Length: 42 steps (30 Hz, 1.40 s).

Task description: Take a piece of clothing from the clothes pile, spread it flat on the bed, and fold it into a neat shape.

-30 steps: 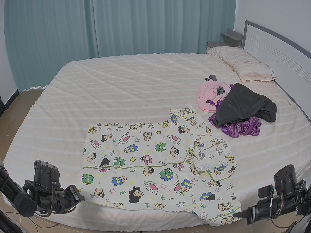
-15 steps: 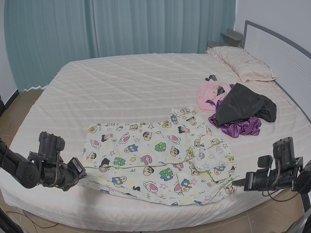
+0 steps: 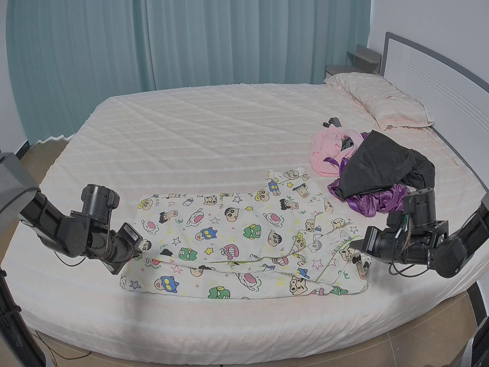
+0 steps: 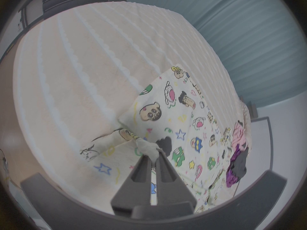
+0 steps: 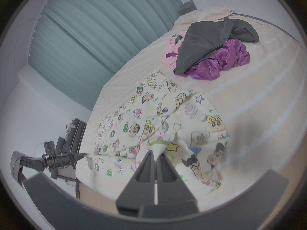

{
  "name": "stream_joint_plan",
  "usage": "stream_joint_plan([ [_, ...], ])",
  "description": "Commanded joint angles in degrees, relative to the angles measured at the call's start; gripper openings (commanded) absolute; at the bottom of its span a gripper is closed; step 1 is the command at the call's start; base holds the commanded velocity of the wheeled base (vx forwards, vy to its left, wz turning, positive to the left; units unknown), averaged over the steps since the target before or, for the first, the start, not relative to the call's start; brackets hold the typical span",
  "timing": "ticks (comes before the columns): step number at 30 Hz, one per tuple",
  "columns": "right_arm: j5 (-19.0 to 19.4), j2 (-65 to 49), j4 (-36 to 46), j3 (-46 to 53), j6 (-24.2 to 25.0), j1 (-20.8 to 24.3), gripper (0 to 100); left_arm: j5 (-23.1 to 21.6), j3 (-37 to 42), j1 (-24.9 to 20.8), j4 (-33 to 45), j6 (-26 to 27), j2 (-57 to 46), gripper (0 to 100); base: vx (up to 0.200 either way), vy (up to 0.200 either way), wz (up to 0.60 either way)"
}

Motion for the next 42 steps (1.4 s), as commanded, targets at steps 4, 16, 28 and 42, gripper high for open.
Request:
stream_joint_plan([
  [4, -5.01, 11.86, -9.98, -5.26, 4.08, 0.69, 0, 0.05, -9.03, 1.22, 0.04, -5.49, 8.85, 0, 0.0, 0.0, 0.0],
  [16, -8.44, 17.93, -16.93, -9.57, 6.8, 0.69, 0, 0.32, -12.54, 2.98, 0.04, -6.81, 11.75, 0, 0.0, 0.0, 0.0],
  [28, -10.11, 21.97, -17.9, -13.87, 7.07, 0.08, 0, 0.58, -14.12, 3.16, 0.12, -6.46, 14.39, 0, 0.0, 0.0, 0.0],
  [42, -10.29, 15.56, -14.82, -11.5, 18.23, -1.86, 100, -5.31, -7.09, 8.17, 1.71, -6.46, 3.23, 100, 0.0, 0.0, 0.0],
])
